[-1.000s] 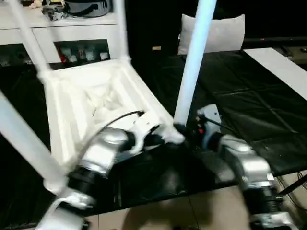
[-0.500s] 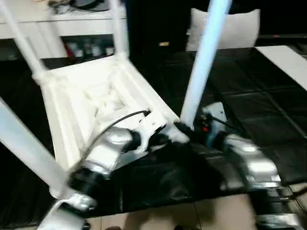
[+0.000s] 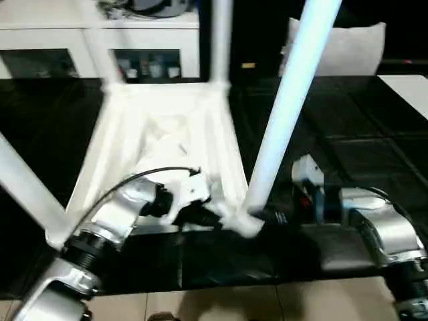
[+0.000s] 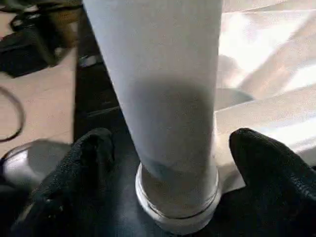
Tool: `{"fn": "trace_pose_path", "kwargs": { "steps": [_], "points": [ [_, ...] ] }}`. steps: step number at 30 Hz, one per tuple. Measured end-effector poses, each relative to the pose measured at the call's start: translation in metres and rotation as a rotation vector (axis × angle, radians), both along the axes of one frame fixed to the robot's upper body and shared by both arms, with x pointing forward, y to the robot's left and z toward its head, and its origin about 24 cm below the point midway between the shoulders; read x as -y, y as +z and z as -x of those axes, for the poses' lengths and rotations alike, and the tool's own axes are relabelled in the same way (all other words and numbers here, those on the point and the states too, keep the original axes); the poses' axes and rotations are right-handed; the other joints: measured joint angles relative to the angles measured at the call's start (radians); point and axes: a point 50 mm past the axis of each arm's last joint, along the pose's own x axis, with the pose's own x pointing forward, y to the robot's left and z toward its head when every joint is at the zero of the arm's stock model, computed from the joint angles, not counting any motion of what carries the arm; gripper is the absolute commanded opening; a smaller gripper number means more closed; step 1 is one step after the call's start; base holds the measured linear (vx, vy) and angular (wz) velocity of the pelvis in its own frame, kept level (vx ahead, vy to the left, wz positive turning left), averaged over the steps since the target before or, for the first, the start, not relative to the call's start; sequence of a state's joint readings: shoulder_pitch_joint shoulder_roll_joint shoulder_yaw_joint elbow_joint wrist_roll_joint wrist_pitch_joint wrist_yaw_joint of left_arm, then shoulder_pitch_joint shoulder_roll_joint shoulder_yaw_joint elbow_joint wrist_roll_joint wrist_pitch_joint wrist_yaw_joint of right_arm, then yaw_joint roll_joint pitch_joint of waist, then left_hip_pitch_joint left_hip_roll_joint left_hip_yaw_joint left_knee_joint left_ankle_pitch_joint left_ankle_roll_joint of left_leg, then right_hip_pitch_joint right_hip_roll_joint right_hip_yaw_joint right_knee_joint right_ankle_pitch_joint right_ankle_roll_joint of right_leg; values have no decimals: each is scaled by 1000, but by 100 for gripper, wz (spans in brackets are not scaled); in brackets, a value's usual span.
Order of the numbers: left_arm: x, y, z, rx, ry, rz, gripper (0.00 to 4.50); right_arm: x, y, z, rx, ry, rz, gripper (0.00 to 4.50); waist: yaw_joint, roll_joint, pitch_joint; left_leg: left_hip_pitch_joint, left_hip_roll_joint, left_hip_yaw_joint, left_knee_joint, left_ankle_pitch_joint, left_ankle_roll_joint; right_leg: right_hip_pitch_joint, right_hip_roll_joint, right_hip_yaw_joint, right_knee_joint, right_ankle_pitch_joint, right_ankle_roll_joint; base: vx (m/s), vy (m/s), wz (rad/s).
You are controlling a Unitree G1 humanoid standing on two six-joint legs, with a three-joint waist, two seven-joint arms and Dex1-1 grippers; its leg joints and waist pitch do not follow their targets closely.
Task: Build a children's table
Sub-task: Rotate leg to tighten
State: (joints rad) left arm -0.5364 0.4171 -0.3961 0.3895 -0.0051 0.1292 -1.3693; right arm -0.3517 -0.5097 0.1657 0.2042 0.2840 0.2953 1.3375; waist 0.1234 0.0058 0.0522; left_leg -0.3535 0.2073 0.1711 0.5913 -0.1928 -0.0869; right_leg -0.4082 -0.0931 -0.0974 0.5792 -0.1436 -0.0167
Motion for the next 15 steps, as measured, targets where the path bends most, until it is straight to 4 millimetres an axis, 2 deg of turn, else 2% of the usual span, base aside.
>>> {"fn": "trace_pose_path", "kwargs": {
  "steps": [2,5,12,15],
  "points": [
    [1,1,1,-5,-38,-10,0,0,0,1,-7,17,-3,361,2,0,0,0,0,0,0,0,0,0,0,0,0,0,0,0,0,0],
    [2,1,3,-11,-79,-16,0,-2,-1,3,-18,45,-6,352,5,0,0,0,0,0,0,0,0,0,0,0,0,0,0,0,0,0],
    [4,1,2,-10,-112,-19,0,-3,-2,6,-57,88,-20,278,5,0,0,1,0,0,0,0,0,0,0,0,1,0,1,0,0,0],
    [4,1,2,-6,-116,-17,0,-3,-3,7,-78,101,-29,268,8,0,0,1,0,0,0,0,0,0,0,0,1,-2,4,0,0,0]
  ]
}}
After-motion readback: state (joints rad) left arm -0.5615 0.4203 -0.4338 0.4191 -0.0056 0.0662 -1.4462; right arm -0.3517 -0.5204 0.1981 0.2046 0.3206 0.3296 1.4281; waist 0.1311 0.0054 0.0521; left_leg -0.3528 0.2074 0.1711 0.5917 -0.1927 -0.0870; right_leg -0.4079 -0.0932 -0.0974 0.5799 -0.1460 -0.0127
